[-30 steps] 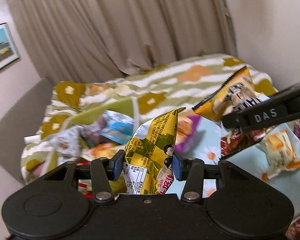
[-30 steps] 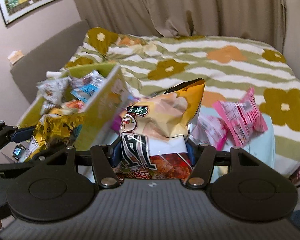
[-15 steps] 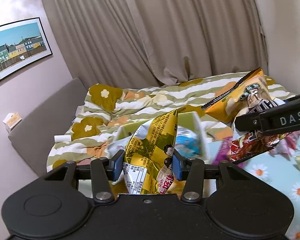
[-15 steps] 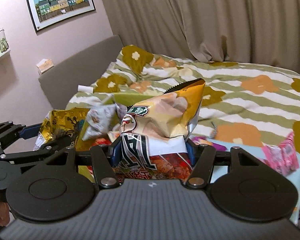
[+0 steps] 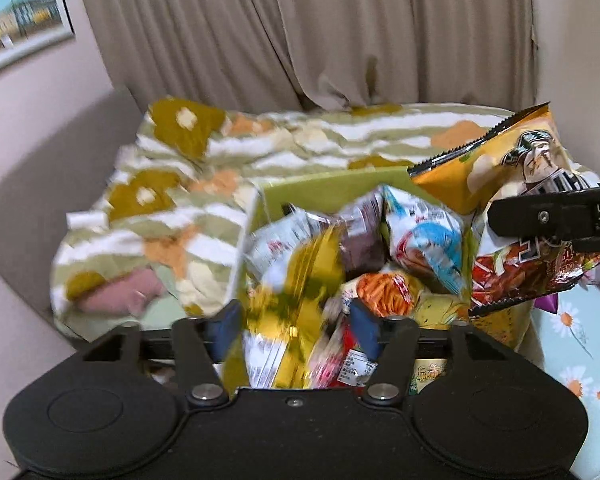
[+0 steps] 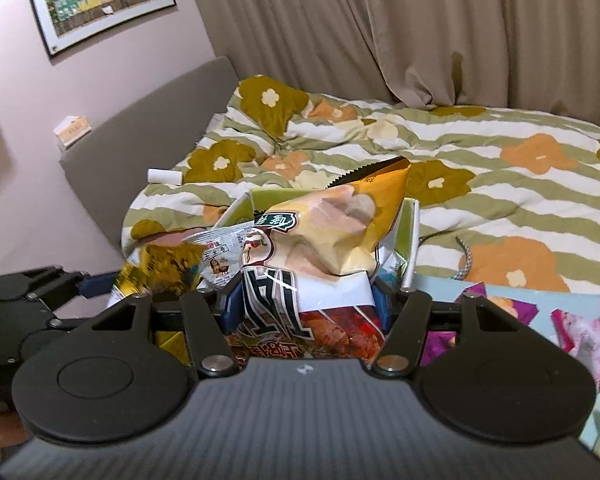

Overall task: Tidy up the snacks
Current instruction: 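Carry both bags over the yellow box and lower them inside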

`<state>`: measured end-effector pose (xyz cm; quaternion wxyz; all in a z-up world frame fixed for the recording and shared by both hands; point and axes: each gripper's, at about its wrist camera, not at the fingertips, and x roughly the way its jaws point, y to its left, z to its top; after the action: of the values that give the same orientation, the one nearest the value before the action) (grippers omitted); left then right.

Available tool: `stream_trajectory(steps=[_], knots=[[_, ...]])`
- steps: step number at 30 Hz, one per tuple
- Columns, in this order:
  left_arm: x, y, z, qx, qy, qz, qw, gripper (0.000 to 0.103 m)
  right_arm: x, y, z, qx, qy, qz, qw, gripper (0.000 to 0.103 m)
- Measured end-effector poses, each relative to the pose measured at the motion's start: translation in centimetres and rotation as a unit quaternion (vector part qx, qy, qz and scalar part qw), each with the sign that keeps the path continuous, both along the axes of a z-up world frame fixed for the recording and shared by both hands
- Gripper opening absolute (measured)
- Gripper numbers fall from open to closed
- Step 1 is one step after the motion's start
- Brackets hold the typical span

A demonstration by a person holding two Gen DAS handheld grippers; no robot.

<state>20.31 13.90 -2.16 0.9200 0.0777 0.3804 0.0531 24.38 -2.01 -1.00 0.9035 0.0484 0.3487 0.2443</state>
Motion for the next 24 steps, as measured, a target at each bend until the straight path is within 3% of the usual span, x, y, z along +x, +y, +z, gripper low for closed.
stream_trajectory(steps=[1, 7, 15, 24], knots=[[0.2, 0.4, -0.2, -0.011, 0.003, -0.008, 0.9999, 0.09, 0.1, 0.3, -0.2, -0.002, 0.002, -0.006, 1.0, 0.074], [-1.1, 1.8, 0.0, -0.041, -0.012, -0.038, 0.9984, 0.099, 0.1, 1.4, -1.0, -0.014, 0.014, -0.04, 0.999, 0.074], [-2.8, 2.8, 0.2, -0.03, -0.029, -0.049, 0.9979, 0.101, 0.1, 2.7, -1.1, -0.014, 0.019, -0.05, 0.998, 0.075], [-2.4, 3.5, 0.1, -0.017, -0.034, -0.013, 0.9992, 0.101, 2.7, 4.8, -1.8, -0.001, 0.029, -0.015, 0.999, 0.077]])
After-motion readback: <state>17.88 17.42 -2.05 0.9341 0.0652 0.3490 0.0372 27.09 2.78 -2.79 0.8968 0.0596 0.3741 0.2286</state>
